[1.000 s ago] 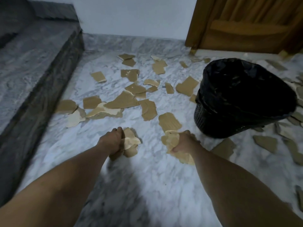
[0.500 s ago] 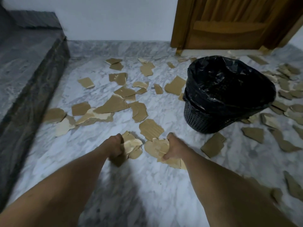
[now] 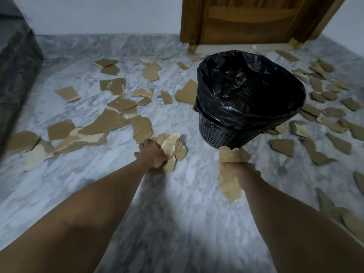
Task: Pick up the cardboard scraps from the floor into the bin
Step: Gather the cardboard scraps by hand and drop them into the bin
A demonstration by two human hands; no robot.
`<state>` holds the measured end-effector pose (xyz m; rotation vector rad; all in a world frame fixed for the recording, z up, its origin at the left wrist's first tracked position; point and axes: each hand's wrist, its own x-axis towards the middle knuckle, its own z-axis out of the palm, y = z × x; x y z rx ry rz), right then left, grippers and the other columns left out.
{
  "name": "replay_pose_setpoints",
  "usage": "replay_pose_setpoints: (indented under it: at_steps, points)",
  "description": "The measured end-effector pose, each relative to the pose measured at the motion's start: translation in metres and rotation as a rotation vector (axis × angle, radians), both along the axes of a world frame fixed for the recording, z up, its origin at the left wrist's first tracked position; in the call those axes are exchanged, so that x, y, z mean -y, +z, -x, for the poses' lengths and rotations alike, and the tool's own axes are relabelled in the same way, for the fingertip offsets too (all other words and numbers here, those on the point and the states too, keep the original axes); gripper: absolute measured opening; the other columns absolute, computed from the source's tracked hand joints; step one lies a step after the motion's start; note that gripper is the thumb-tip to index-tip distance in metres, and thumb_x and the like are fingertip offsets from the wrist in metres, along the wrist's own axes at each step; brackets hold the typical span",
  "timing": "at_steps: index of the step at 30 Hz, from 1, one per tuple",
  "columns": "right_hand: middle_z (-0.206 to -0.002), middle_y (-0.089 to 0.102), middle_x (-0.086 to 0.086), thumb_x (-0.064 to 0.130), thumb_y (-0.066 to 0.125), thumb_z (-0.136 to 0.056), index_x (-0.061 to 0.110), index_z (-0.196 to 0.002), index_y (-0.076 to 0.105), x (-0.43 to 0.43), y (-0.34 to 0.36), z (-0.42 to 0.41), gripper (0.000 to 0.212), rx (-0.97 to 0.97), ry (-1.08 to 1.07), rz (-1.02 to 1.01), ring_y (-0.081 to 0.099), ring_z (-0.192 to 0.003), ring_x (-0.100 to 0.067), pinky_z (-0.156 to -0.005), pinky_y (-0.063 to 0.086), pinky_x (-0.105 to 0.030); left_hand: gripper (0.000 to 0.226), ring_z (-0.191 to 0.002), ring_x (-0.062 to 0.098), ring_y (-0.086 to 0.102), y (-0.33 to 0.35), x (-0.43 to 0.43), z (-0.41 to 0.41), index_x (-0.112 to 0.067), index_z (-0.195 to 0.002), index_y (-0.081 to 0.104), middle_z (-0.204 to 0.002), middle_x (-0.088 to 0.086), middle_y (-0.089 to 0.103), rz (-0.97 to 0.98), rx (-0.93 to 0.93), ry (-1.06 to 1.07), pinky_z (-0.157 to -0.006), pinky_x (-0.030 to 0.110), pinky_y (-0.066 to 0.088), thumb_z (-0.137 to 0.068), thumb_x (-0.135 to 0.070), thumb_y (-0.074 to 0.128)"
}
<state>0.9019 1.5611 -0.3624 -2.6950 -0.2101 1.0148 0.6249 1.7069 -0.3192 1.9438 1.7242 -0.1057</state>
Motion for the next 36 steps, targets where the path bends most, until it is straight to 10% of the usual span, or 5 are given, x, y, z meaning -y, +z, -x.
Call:
replay_pose_setpoints:
  at_steps: [14, 21, 28, 31, 36]
  points:
    - [-0.140, 0.049, -0.019, 0.020, 0.087, -0.067, 0.005, -0.142, 0.037, 0.004, 0.010, 0.004, 0.091, -0.066, -0.257, -0.394, 0.056, -0.120, -0.037, -0.097, 0.052, -0.044, 0.072, -0.124, 0.039, 0.040, -0.016, -0.009, -0.022, -0.015, -0.131, 0.047, -0.127, 0.015, 0.041, -0.007, -0.138, -0.101, -0.095, 0.052, 0.042, -0.074, -0.055, 0.067]
    - [-0.131, 0.062, -0.004, 0.055, 0.085, -0.063, 0.013, -0.127, 0.059, 0.002, 0.039, 0.053, 0.081, -0.074, -0.041, -0.150, 0.061, -0.117, -0.027, -0.091, 0.049, -0.026, 0.074, -0.113, 0.034, 0.056, -0.014, 0.004, -0.014, -0.013, -0.127, 0.045, -0.121, 0.014, 0.046, -0.012, -0.003, -0.073, -0.089, 0.040, 0.047, -0.071, -0.054, 0.073]
    - [-0.138, 0.059, -0.010, 0.036, 0.090, -0.070, 0.005, -0.138, 0.047, -0.014, 0.066, 0.158, 0.086, -0.175, 0.211, -0.201, 0.060, -0.122, -0.025, -0.095, 0.050, -0.027, 0.057, -0.100, 0.028, 0.062, -0.004, 0.020, 0.012, -0.016, -0.113, 0.052, -0.111, 0.006, 0.056, 0.019, 0.091, 0.007, -0.074, 0.032, 0.051, -0.070, -0.046, 0.073]
    - [-0.133, 0.063, -0.012, 0.025, 0.090, -0.071, 0.009, -0.139, 0.047, -0.058, 0.103, 0.184, 0.082, -0.122, 0.385, -0.324, 0.063, -0.117, -0.027, -0.092, 0.052, -0.029, 0.038, -0.070, 0.025, 0.068, 0.028, 0.001, 0.026, -0.017, -0.091, 0.060, -0.086, 0.004, 0.065, -0.099, 0.225, 0.096, -0.045, 0.026, 0.052, -0.061, -0.039, 0.063]
    - [-0.139, 0.056, -0.013, 0.032, 0.084, -0.078, 0.003, -0.139, 0.046, -0.128, 0.234, 0.160, 0.078, 0.086, 0.594, -0.495, 0.057, -0.124, -0.030, -0.089, 0.048, -0.030, 0.055, -0.078, 0.022, 0.068, 0.131, -0.060, 0.018, -0.014, -0.098, 0.064, -0.090, 0.004, 0.069, -0.327, 0.718, 0.294, -0.066, 0.037, 0.059, -0.064, -0.057, 0.068]
